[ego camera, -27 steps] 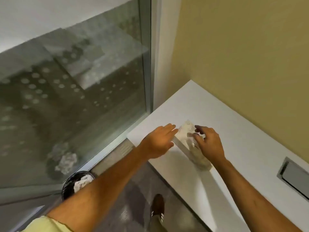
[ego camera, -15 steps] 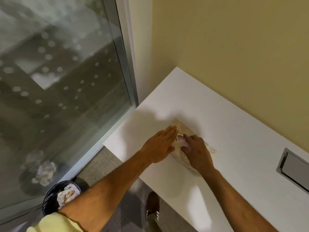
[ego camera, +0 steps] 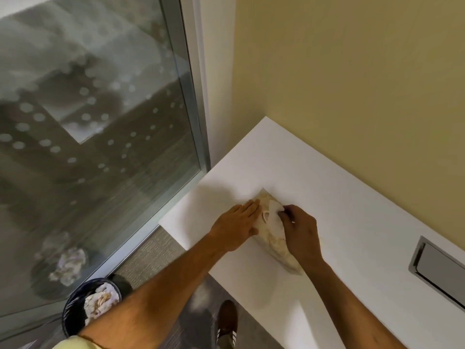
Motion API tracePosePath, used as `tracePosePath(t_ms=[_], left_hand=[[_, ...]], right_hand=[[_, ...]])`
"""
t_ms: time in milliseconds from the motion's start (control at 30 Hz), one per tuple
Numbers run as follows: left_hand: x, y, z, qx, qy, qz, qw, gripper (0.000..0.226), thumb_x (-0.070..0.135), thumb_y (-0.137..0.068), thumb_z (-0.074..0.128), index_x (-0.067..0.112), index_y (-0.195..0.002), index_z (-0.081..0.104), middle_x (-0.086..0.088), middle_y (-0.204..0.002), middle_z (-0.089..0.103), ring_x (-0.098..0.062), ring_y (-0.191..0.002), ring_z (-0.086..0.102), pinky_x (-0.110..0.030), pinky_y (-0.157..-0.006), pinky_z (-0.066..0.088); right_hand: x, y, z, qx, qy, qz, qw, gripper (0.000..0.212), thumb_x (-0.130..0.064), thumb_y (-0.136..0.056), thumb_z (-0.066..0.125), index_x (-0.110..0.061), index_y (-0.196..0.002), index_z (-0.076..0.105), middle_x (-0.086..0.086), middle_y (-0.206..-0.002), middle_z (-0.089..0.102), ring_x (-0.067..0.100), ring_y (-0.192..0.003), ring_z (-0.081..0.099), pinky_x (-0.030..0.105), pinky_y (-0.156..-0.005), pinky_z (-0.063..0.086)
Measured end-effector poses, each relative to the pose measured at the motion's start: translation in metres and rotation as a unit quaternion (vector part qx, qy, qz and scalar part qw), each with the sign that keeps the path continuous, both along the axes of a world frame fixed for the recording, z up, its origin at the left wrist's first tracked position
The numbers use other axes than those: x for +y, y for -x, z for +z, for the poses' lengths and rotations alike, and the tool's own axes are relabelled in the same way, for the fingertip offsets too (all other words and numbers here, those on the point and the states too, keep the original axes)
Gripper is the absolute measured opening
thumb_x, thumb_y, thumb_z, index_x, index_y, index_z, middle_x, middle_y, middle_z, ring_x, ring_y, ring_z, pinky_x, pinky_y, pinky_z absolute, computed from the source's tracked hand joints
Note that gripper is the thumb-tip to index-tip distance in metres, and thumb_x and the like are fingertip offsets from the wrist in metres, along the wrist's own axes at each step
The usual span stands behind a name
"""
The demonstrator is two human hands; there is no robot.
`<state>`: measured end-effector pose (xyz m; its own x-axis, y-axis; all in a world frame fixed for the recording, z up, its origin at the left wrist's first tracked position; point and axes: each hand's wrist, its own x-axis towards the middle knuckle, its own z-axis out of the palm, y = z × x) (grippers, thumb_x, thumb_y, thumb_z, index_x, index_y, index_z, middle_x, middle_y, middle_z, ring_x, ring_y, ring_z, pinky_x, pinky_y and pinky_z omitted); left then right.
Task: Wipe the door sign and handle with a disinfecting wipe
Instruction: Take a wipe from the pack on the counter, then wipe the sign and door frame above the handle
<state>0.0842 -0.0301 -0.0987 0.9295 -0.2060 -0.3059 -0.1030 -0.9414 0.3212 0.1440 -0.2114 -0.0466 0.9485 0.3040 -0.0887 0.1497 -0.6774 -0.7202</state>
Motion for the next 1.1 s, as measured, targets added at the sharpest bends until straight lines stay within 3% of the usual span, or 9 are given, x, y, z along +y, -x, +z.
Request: tracePosePath(t_ms=[100,200,300,400,567,700,867,1033,1100], left_hand=[[0.009,0.022,0.038,-0.049,0.118,0.089,0.988,0.066,0.043,-0.109,0.043,0.015,-0.167,0.026,0.001,-0.173,0.026,-0.021,-0.157,0.031,-0.027,-0.126,0.029],[0.021,0.058,0.084,-0.011,0.330,0.224,0.917,0.063,0.046,-0.104,0.054,0.025,-0.162,0.040,0.020,-0.155,0.047,-0.001,-0.135,0.052,0.007,-0.099,0.034],[0.038,0.105,0.126,-0.001,0.397,0.309,0.864,0.073,0.056,-0.083,0.067,0.037,-0.152,0.052,0.024,-0.131,0.064,0.001,-0.116,0.062,-0.005,-0.095,0.045],[0.055,0.162,0.154,-0.032,0.425,0.356,0.832,0.058,0.042,-0.069,0.073,0.057,-0.124,0.063,0.025,-0.095,0.069,0.000,-0.085,0.066,-0.018,-0.082,0.051],[0.081,0.296,0.201,-0.124,0.420,0.409,0.800,0.069,0.015,-0.075,0.074,0.070,-0.113,0.059,0.020,-0.071,0.057,-0.005,-0.066,0.051,-0.017,-0.071,0.043],[0.095,0.417,0.236,-0.207,0.388,0.458,0.772,0.064,0.009,-0.077,0.073,0.056,-0.119,0.063,0.018,-0.066,0.055,-0.005,-0.065,0.049,-0.016,-0.068,0.043],[0.111,0.558,0.267,-0.284,0.329,0.534,0.725,0.054,0.002,-0.081,0.078,0.028,-0.128,0.068,0.019,-0.068,0.063,0.001,-0.068,0.056,-0.013,-0.072,0.047],[0.122,0.664,0.281,-0.309,0.248,0.580,0.712,0.027,0.011,-0.078,0.078,0.017,-0.104,0.084,0.017,-0.088,0.074,0.008,-0.082,0.067,-0.009,-0.075,0.048],[0.132,0.695,0.284,-0.328,0.195,0.580,0.720,0.014,0.009,-0.080,0.081,0.012,-0.093,0.085,0.013,-0.088,0.068,-0.001,-0.083,0.065,-0.011,-0.074,0.046]], right_hand=[[0.008,0.006,0.034,0.006,-0.061,-0.017,0.998,0.015,-0.022,-0.097,0.055,-0.016,-0.097,0.069,-0.004,-0.089,0.070,0.013,-0.080,0.065,0.016,-0.073,0.049],[0.025,0.024,0.066,0.059,-0.138,0.004,0.989,0.010,-0.026,-0.095,0.058,-0.023,-0.093,0.067,-0.006,-0.086,0.071,0.012,-0.074,0.068,0.023,-0.073,0.059],[0.055,0.060,0.089,0.070,-0.151,0.020,0.986,0.011,-0.031,-0.094,0.058,-0.026,-0.098,0.068,-0.007,-0.093,0.071,0.010,-0.080,0.069,0.033,-0.076,0.062],[0.094,0.112,0.111,0.068,-0.204,0.033,0.976,0.011,-0.019,-0.091,0.062,-0.027,-0.098,0.067,-0.010,-0.092,0.070,0.013,-0.084,0.069,0.030,-0.068,0.063],[0.146,0.233,0.155,0.096,-0.248,0.060,0.962,0.051,-0.010,-0.082,0.074,-0.036,-0.116,0.047,-0.024,-0.102,0.057,0.005,-0.088,0.062,0.007,-0.060,0.050],[0.169,0.343,0.178,0.111,-0.249,0.208,0.939,0.026,-0.013,-0.090,0.065,-0.038,-0.097,0.063,-0.020,-0.097,0.066,0.008,-0.088,0.067,0.018,-0.065,0.056],[0.198,0.476,0.194,0.248,-0.288,0.333,0.863,0.026,-0.011,-0.099,0.048,-0.020,-0.107,0.072,0.000,-0.095,0.075,0.016,-0.082,0.069,0.035,-0.062,0.060],[0.227,0.579,0.197,0.336,-0.285,0.400,0.803,0.029,0.007,-0.094,0.048,-0.005,-0.109,0.070,0.013,-0.095,0.073,0.016,-0.081,0.066,0.034,-0.066,0.058],[0.241,0.608,0.198,0.363,-0.291,0.410,0.784,0.026,0.005,-0.095,0.051,-0.005,-0.106,0.072,0.017,-0.096,0.072,0.020,-0.082,0.065,0.035,-0.066,0.057]])
